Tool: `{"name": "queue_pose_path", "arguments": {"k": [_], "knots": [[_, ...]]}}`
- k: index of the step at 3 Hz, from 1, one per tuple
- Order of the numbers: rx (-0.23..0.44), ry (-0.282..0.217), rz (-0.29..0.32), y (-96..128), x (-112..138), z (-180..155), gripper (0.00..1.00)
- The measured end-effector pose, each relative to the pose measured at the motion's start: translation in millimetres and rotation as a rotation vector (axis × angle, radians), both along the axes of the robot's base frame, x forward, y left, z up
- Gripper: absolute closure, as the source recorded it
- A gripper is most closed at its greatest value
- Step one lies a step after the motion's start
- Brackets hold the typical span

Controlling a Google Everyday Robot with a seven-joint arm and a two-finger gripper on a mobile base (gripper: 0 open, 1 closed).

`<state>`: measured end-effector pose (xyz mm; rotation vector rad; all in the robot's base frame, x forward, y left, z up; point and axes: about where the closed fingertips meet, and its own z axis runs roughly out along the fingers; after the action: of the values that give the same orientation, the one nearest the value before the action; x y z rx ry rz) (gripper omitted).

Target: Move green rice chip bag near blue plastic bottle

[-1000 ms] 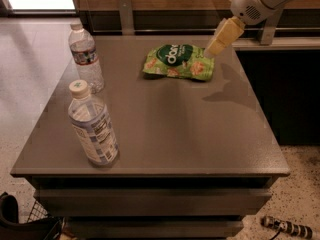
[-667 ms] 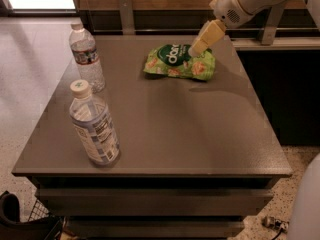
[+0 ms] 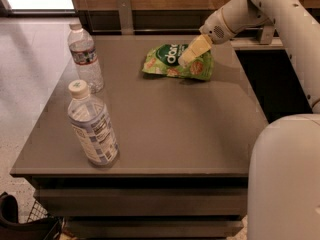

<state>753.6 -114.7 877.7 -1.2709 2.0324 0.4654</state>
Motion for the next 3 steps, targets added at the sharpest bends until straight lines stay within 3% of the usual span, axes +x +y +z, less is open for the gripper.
{"name": "queue_pose_path", "arguments": {"k": [1,2,3], "knots": [[0.015,0.077,-0.023,-4,2,-26,0.0],[0.004,0.115,-0.021,-6,5,-46,0.01],[0.005,0.117,-0.018,-3,6,-47,0.21]]}}
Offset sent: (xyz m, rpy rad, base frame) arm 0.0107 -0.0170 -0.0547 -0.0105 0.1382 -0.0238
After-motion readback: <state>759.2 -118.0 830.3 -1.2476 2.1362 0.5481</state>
